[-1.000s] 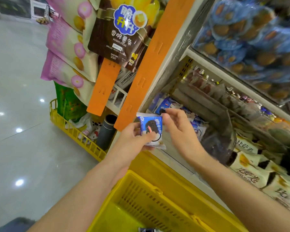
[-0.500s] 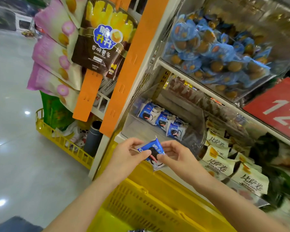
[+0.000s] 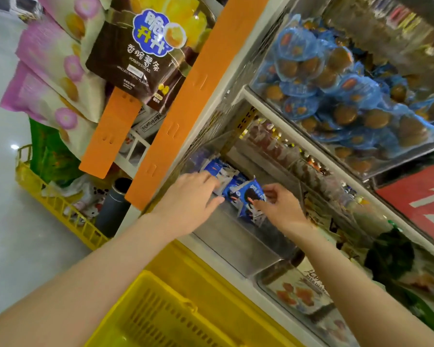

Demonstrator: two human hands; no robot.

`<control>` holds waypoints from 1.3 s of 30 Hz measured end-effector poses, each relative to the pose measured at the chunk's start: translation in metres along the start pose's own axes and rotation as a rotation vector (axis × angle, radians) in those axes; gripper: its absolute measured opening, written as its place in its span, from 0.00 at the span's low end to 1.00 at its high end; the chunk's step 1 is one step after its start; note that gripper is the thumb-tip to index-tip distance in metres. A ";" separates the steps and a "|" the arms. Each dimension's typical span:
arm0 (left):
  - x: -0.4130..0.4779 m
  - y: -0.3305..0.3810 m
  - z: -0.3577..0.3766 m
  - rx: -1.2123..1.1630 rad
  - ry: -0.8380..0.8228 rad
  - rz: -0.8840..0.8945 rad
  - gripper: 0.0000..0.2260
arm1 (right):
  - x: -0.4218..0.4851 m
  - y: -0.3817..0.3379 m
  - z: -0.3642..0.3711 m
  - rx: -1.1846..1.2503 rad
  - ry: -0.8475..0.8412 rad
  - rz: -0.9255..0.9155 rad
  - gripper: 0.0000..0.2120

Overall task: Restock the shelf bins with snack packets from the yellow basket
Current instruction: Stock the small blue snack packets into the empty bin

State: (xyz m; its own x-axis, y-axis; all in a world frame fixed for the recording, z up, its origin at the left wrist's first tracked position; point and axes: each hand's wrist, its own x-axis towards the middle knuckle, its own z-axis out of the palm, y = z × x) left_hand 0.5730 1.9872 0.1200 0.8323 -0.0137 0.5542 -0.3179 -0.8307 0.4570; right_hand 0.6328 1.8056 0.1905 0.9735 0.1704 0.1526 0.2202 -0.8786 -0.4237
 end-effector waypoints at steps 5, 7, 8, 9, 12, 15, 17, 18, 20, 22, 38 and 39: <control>-0.003 -0.014 0.011 0.070 0.084 0.123 0.22 | 0.049 0.009 0.038 -0.191 -0.102 0.009 0.21; -0.005 -0.017 0.013 0.057 0.160 0.165 0.20 | 0.062 0.013 0.052 -0.214 -0.118 0.019 0.21; -0.005 -0.019 0.014 0.047 0.180 0.180 0.18 | 0.066 0.016 0.058 -0.225 -0.135 0.019 0.21; -0.006 -0.020 0.015 0.033 0.185 0.191 0.17 | 0.070 0.020 0.063 -0.239 -0.158 0.018 0.21; -0.007 -0.023 0.017 -0.003 0.179 0.205 0.15 | 0.078 0.030 0.068 -0.314 -0.202 -0.001 0.21; -0.007 -0.023 0.017 0.002 0.175 0.205 0.15 | 0.083 0.033 0.066 -0.373 -0.176 -0.015 0.21; -0.007 -0.023 0.017 0.013 0.159 0.198 0.15 | 0.085 0.033 0.067 -0.402 -0.162 -0.025 0.20; -0.007 -0.023 0.017 0.022 0.151 0.193 0.16 | 0.085 0.033 0.068 -0.417 -0.160 -0.030 0.19; -0.007 -0.022 0.015 0.044 0.131 0.182 0.17 | 0.085 0.033 0.068 -0.435 -0.159 -0.042 0.18; -0.008 -0.019 0.012 0.066 0.097 0.170 0.18 | 0.083 0.031 0.068 -0.445 -0.166 -0.049 0.18; -0.048 0.023 0.003 0.137 -0.116 0.075 0.22 | -0.105 0.012 0.026 -0.324 -0.021 -0.377 0.18; -0.056 0.028 0.001 0.124 -0.114 0.080 0.21 | -0.118 0.017 0.025 -0.349 -0.004 -0.410 0.19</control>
State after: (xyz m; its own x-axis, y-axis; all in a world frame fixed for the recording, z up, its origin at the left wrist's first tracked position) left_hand 0.5175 1.9641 0.1010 0.8548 -0.1395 0.4999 -0.3328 -0.8864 0.3218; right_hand 0.5231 1.7816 0.1431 0.8123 0.5319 0.2391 0.5495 -0.8355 -0.0081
